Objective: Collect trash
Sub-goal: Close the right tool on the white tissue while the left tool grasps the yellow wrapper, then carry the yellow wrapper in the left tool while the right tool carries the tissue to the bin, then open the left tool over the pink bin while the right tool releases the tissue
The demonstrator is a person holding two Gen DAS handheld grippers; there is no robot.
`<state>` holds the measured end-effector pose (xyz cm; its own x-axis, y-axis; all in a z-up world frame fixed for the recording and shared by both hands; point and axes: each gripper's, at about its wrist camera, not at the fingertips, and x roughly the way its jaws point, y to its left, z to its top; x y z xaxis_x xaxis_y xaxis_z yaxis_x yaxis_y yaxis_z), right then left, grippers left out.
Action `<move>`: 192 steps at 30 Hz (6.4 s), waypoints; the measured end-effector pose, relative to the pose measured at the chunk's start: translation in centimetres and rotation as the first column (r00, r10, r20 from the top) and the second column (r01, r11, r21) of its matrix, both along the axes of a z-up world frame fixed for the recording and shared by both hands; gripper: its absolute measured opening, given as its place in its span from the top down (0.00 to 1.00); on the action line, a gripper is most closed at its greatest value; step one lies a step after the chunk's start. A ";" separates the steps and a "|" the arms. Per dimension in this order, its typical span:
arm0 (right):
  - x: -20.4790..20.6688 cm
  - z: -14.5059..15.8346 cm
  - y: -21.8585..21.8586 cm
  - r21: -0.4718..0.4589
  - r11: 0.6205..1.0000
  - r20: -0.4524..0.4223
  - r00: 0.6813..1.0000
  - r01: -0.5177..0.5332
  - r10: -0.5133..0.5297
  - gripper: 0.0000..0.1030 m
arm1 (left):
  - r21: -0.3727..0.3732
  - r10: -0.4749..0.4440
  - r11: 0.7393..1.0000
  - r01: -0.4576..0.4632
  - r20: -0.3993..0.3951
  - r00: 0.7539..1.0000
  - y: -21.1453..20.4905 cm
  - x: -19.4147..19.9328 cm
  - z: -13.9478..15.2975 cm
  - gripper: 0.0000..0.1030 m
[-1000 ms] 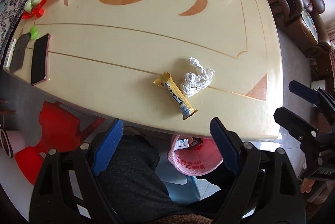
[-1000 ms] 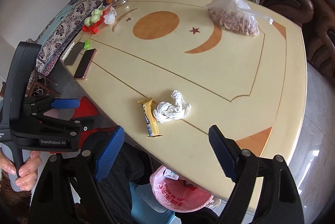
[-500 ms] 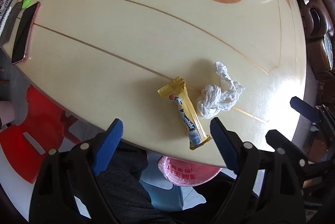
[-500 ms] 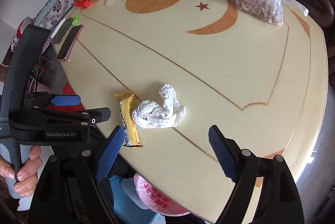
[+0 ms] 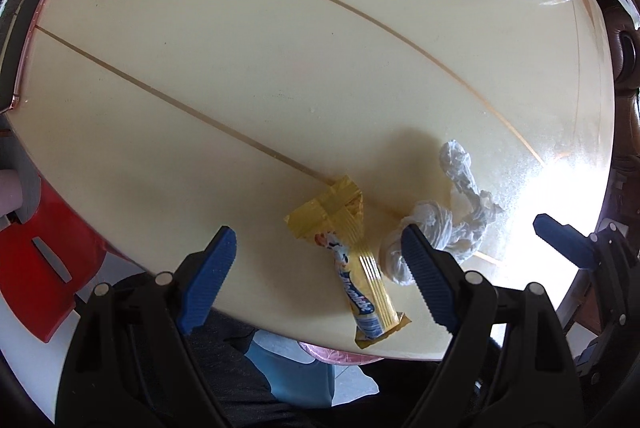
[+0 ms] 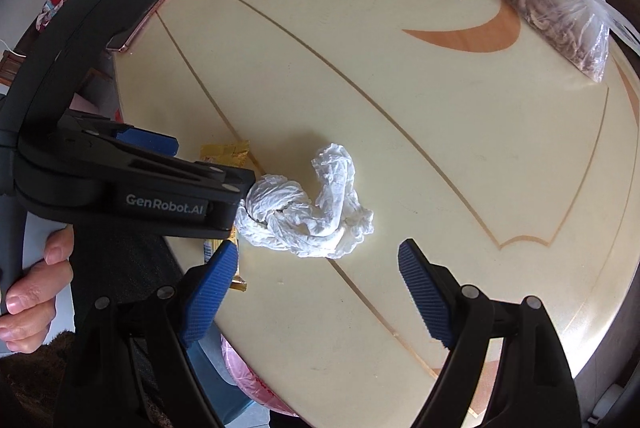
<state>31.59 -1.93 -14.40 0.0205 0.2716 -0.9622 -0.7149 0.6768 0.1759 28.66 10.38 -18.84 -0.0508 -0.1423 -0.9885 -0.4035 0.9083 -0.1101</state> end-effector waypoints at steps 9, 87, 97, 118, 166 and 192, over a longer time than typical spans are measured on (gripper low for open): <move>0.1 -2.3 1.2 -0.017 0.998 0.020 0.998 -0.053 0.054 0.23 | 0.012 0.011 1.000 -0.010 -0.016 1.000 0.6 1.0 -0.9 0.19; -3.7 5.3 -12.4 -0.007 0.960 0.158 0.948 0.280 -0.275 0.72 | 0.042 -0.369 0.928 0.370 0.233 0.900 -9.5 -1.9 9.1 0.74; -10.0 7.9 -14.0 -0.012 0.947 0.198 0.929 0.322 -0.314 0.72 | 0.095 -0.465 0.883 0.459 0.301 0.832 -12.1 -7.3 11.0 0.74; -21.8 4.4 -15.4 -0.012 0.917 0.242 0.891 0.398 -0.384 0.72 | 0.181 -0.630 0.772 0.609 0.344 0.696 -16.0 -18.0 6.5 0.74; -24.5 -16.7 -16.9 0.009 0.778 -0.014 0.778 0.628 -0.628 0.72 | 0.130 -0.663 0.748 0.650 0.163 0.731 -17.6 -18.2 -13.8 0.74; -23.4 -21.1 -15.8 -0.053 0.804 -0.063 0.802 0.592 -0.594 0.46 | 0.141 -0.669 0.743 0.655 0.138 0.730 -17.8 -18.1 -15.3 0.33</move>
<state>8.23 -17.68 -35.50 0.0983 0.2012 -0.9746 -0.1580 0.9701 0.1844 10.51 -7.37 -34.10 0.0645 -0.0592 -0.9962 0.3217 0.9462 -0.0354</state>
